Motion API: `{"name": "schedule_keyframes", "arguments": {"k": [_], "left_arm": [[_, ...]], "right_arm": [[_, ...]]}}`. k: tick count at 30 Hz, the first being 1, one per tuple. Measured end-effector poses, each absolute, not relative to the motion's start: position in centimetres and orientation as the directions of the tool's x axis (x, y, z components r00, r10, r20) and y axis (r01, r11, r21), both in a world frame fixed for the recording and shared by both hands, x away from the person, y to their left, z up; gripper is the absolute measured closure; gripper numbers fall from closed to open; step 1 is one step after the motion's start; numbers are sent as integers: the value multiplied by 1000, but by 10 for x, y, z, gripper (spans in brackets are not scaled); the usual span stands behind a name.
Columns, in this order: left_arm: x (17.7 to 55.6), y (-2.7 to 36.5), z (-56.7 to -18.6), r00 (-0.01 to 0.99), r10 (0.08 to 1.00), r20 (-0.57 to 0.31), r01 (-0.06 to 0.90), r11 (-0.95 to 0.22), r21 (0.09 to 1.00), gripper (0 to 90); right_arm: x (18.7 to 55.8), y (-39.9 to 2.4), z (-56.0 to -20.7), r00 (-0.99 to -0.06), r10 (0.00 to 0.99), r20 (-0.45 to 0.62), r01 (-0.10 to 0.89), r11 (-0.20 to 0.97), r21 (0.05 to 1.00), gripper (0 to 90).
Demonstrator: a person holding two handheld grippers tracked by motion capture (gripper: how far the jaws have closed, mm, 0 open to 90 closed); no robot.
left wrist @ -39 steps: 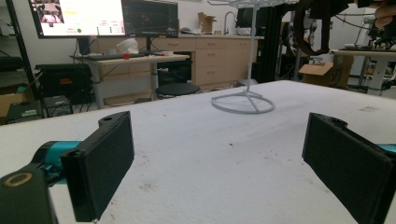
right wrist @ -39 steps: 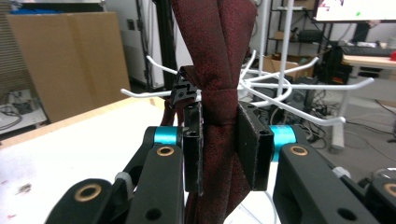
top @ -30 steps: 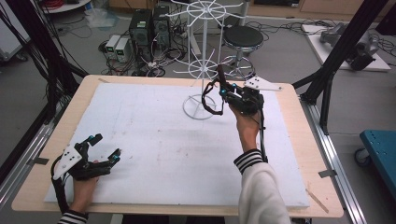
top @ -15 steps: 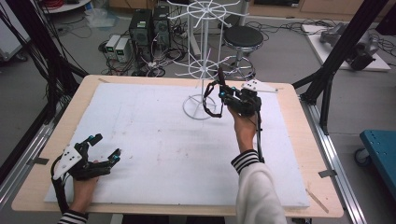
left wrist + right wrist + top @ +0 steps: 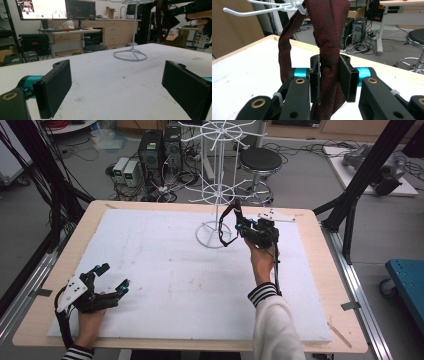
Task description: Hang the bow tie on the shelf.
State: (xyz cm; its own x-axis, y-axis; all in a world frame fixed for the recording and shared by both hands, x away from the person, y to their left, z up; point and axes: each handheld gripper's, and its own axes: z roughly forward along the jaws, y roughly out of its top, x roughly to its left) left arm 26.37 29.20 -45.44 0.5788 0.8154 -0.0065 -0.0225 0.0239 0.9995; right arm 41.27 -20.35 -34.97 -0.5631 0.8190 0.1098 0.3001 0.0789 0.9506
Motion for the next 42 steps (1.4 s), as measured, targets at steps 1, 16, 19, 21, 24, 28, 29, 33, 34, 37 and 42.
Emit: {"name": "schedule_keyframes", "arguments": {"k": [1, 16, 19, 21, 24, 28, 29, 33, 34, 37, 42], "left_arm": [[264, 292, -454, 579, 815, -7, -22, 24, 999, 95], [264, 292, -454, 578, 816, -13, -18, 29, 999, 95], [264, 293, -454, 579, 816, -13, -16, 27, 999, 95], [264, 292, -454, 578, 816, -11, -17, 26, 1000, 95], [264, 292, -454, 578, 816, -11, -17, 26, 1000, 95], [264, 293, -454, 579, 816, -10, -15, 22, 1000, 95], [264, 292, -454, 578, 816, -13, -15, 27, 1000, 95], [264, 293, -454, 578, 816, -8, -15, 20, 1000, 95], [264, 292, -454, 579, 815, -8, -17, 21, 1000, 95], [264, 292, -454, 578, 816, -8, -20, 23, 1000, 95], [264, 292, -454, 578, 816, -8, -20, 23, 1000, 95]], "right_arm": [[413, -203, -350, -563, 819, 110, 300, 79, 951, 726], [393, -190, -349, -568, 820, -73, 157, 195, 968, 6], [390, -194, -348, -584, 808, -76, 152, 201, 968, 6], [386, -196, -347, -595, 801, -69, 146, 192, 970, 6], [378, -199, -348, -614, 787, -62, 131, 179, 975, 6], [359, -208, -352, -638, 768, -58, 92, 150, 984, 6], [354, -211, -355, -643, 763, -58, 80, 142, 987, 6], [325, -226, -368, -644, 762, -62, 36, 112, 993, 6], [319, -230, -372, -643, 764, -57, 39, 107, 994, 6], [301, -240, -386, -617, 784, -69, 34, 114, 993, 6], [284, -255, -403, -597, 800, -64, 32, 103, 994, 6]]}}
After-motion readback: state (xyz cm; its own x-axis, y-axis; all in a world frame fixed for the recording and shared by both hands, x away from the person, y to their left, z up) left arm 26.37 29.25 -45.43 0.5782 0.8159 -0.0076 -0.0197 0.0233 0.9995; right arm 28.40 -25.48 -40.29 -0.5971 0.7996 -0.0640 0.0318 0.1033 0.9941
